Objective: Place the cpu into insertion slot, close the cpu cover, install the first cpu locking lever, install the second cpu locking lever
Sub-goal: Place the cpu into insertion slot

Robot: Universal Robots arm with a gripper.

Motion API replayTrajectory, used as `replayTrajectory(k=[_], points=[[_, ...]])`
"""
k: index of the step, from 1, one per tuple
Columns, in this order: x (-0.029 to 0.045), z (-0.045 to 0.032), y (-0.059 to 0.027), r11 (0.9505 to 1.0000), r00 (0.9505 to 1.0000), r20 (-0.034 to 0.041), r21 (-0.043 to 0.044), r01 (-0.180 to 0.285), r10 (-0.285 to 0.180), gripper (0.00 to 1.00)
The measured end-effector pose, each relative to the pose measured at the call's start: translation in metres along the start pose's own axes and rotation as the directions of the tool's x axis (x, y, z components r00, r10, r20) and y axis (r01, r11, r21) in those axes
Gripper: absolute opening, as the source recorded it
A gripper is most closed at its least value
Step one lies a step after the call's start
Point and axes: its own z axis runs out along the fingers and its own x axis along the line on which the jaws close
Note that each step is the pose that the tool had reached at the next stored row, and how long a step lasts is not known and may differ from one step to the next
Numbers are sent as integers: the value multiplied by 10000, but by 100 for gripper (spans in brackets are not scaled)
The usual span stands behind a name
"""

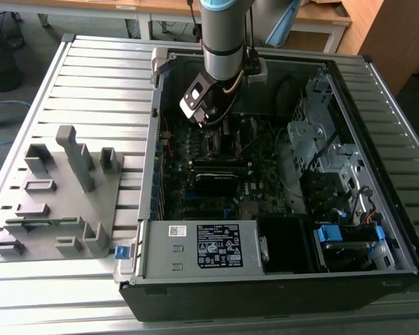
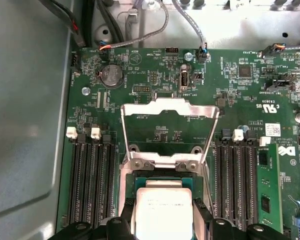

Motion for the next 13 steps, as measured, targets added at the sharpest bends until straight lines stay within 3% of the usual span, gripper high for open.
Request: replayTrajectory(k=[13], points=[[-1,45,-55,10000,10000,1,-90,4,-4,54]])
